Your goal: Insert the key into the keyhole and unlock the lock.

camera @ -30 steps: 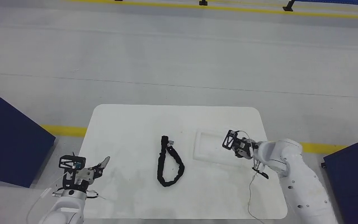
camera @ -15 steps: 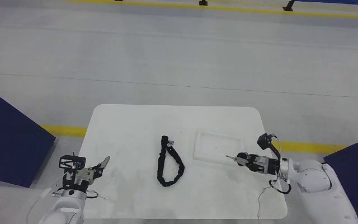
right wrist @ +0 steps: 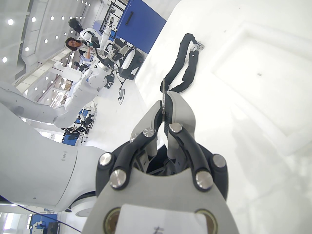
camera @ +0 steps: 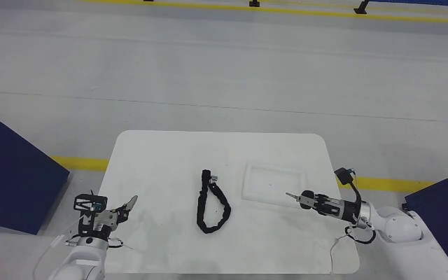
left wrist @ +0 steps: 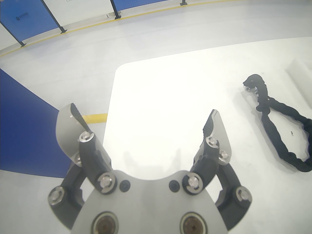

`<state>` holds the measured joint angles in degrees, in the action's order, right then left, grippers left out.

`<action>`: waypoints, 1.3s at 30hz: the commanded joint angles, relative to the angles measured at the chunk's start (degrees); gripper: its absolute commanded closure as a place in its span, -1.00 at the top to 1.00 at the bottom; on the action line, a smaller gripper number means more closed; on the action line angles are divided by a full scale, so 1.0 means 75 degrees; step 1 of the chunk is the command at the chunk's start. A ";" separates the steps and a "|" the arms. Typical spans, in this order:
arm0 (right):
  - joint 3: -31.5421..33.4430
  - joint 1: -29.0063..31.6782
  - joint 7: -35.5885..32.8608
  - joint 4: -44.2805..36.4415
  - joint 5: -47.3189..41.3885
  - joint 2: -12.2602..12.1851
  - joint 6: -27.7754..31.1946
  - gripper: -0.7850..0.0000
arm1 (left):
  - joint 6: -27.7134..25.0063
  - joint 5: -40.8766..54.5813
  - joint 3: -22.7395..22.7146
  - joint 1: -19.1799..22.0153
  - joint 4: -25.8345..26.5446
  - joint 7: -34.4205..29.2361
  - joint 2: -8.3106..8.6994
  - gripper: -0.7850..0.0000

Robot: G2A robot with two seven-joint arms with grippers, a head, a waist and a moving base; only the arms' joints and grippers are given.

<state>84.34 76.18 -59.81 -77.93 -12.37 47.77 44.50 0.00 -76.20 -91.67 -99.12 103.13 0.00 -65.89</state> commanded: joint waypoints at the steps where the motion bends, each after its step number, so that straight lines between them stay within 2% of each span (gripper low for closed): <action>1: 0.0000 0.0000 0.0000 0.0000 -0.0001 0.0000 0.0000 -1.00 | 0.0000 0.0000 0.0000 0.0000 0.0000 0.0000 0.0000 1.00; 7: 0.0000 0.0000 0.0000 0.0000 -0.0001 0.0000 0.0000 -1.00 | 0.0027 -0.0043 -0.0016 0.0044 0.0048 -0.0016 -0.0001 1.00; 10: 0.0000 0.0000 0.0000 0.0000 -0.0001 0.0000 0.0000 -1.00 | 0.0073 -0.0572 0.0135 0.0314 0.0415 -0.0563 0.0003 1.00; 13: 0.0000 0.0000 0.0000 0.0000 -0.0001 0.0000 0.0000 -1.00 | -0.0013 -0.1400 0.0580 0.0810 0.0793 -0.1596 0.0000 1.00; 18: 0.0000 0.0000 0.0000 0.0000 -0.0001 0.0000 0.0000 -1.00 | -0.0314 -0.2439 0.1919 0.2016 0.0876 -0.3161 -0.0109 1.00; 24: 0.0000 0.0000 0.0000 0.0000 -0.0001 0.0000 0.0000 -1.00 | -0.0272 -0.3086 0.3551 0.3570 -0.0090 -0.4374 -0.0398 1.00; 29: 0.0000 0.0000 0.0000 0.0000 -0.0001 0.0000 0.0000 -1.00 | -0.0134 -0.3034 0.4511 0.4641 -0.1148 -0.5086 -0.0696 1.00; 39: 0.0000 0.0000 0.0000 0.0000 -0.0001 0.0000 0.0000 -1.00 | 0.0367 -0.2863 0.5861 0.5940 -0.2795 -0.5675 -0.1301 1.00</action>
<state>84.34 76.18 -59.81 -77.93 -12.38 47.77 44.50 2.44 -98.00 -48.74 -55.39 83.46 -42.28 -75.16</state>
